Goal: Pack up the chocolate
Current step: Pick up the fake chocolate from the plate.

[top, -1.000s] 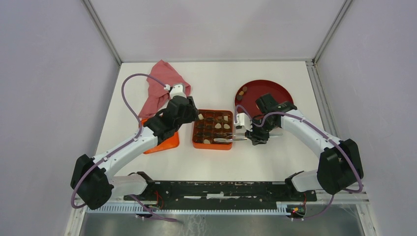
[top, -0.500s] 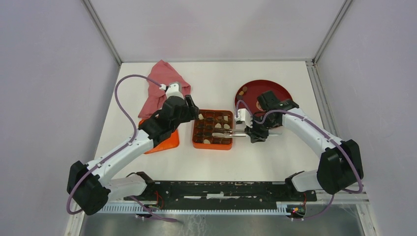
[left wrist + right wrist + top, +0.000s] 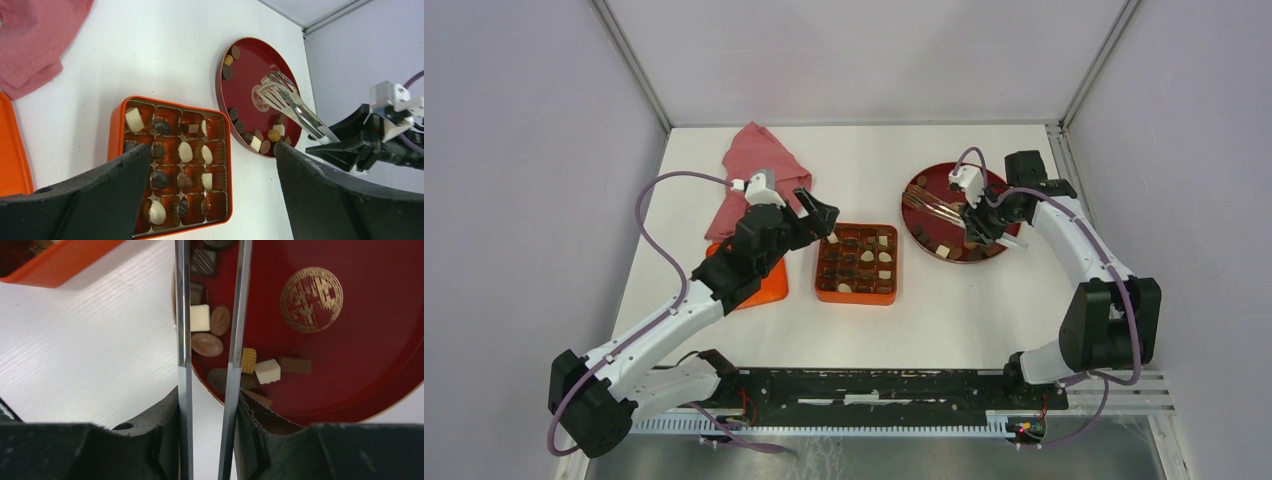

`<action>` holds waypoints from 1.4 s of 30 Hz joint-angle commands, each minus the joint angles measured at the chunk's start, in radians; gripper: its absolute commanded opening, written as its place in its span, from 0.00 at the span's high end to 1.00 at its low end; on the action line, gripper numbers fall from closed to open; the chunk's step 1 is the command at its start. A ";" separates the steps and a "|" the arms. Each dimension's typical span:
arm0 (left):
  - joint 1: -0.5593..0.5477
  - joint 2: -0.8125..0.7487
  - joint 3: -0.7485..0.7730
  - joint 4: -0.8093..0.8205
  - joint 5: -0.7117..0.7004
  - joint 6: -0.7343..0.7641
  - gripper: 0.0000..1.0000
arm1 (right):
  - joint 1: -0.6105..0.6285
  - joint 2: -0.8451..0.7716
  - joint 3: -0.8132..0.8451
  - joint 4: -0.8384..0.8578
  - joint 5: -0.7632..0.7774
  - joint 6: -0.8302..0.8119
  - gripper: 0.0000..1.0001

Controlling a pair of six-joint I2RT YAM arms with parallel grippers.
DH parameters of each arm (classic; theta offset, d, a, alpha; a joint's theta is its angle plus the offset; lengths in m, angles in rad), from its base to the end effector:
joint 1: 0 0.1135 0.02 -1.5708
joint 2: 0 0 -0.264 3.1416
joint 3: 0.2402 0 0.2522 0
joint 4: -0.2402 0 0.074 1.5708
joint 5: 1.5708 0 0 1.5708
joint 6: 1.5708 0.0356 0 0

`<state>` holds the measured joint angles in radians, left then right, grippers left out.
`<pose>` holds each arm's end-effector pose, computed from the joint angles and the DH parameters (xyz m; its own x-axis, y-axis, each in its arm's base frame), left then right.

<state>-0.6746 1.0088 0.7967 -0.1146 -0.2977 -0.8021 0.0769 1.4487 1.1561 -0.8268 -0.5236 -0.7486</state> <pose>0.1891 -0.1378 0.3093 -0.4475 -0.5220 -0.7261 0.0841 0.7837 -0.6154 0.2832 0.0397 0.2680 -0.4640 -0.6269 -0.6258 -0.8187 0.5733 0.0327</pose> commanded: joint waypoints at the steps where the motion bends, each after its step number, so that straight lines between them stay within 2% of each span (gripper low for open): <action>1: 0.004 0.016 0.010 0.036 0.022 -0.072 0.00 | -0.026 0.047 0.041 0.084 0.127 0.050 0.60; 9: 0.003 0.032 0.003 0.035 0.023 -0.085 0.00 | -0.031 0.118 0.014 0.157 0.234 0.076 0.60; 26: 0.002 0.036 -0.023 0.034 0.002 -0.103 0.00 | 0.022 0.235 0.025 0.214 0.241 0.151 0.59; 42: 0.002 0.048 -0.022 0.035 0.002 -0.105 0.00 | 0.052 0.268 0.027 0.256 0.263 0.205 0.58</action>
<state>-0.6743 1.0519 0.7727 -0.1169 -0.2821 -0.8490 0.1120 1.7035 1.1549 -0.6228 -0.2764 -0.5793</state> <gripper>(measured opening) 0.994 0.418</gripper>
